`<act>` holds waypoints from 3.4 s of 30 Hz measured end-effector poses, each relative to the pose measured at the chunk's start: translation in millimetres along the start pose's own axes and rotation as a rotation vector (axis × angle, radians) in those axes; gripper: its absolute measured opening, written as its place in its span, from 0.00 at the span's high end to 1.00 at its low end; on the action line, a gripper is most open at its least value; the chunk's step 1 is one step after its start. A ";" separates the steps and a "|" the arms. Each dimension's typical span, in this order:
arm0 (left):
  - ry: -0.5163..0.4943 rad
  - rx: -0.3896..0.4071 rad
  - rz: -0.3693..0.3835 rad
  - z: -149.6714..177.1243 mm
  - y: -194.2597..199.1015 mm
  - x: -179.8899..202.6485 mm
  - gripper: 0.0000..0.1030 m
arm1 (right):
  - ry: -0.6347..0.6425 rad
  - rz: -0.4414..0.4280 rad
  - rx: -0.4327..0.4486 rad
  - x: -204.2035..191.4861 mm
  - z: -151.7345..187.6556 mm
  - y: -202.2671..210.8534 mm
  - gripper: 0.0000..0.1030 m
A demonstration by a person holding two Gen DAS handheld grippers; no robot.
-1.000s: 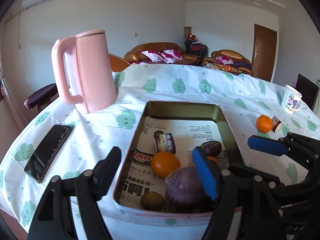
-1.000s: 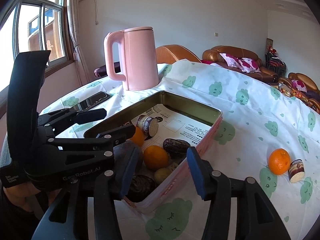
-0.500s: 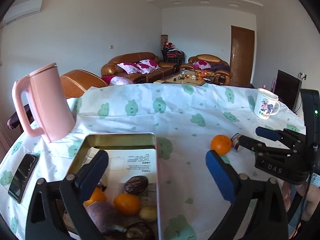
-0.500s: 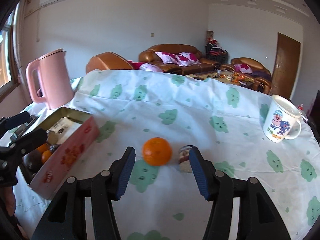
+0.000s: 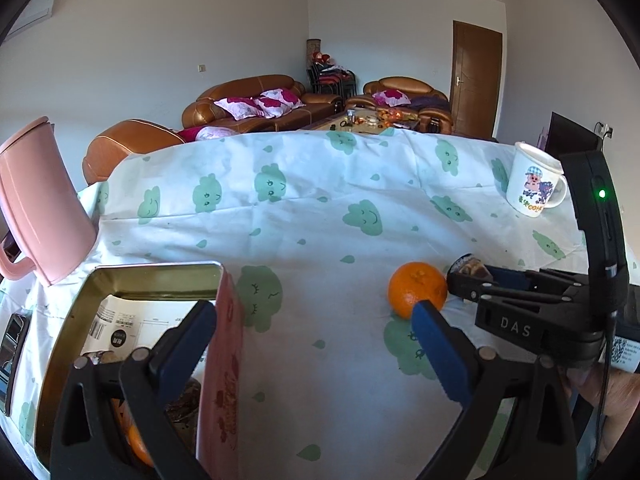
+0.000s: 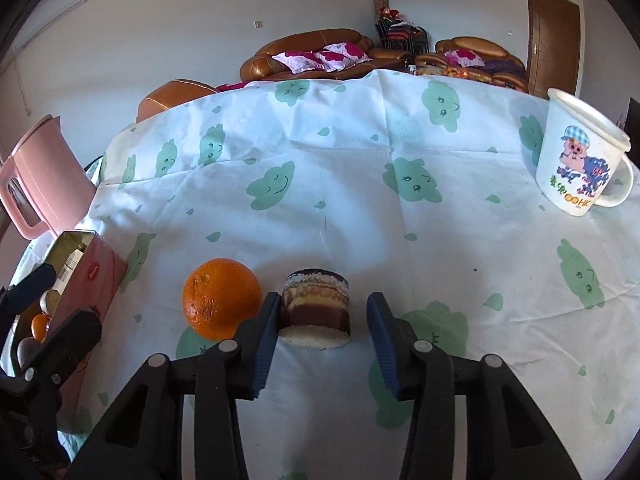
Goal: Organize fruits
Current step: 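Grasp the orange with the left tool while the right tool grasps the small jar, then carry the orange with the left tool while the right tool carries the jar toward the tin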
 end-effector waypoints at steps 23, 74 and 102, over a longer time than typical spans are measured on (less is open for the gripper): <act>0.005 -0.208 0.231 -7.8 -73.6 55.2 0.37 | -0.115 0.076 0.189 27.0 13.1 48.8 0.65; -0.009 0.195 0.078 -0.8 16.0 38.2 0.54 | 0.130 0.045 0.521 -21.2 34.4 110.7 0.65; 0.025 0.154 0.092 25.4 42.1 3.6 0.54 | 0.149 0.001 0.419 -51.2 56.0 111.1 0.65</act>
Point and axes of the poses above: each gripper's, at about its wrist camera, not at the fingertips, and y roughly against the way its jaws point, x to its right, z to its underside, the point moved 2 cm from there along -y, roughly the way its jaws point, and after that the axes turned 2 degrees about -z, right-handed, at the moved point
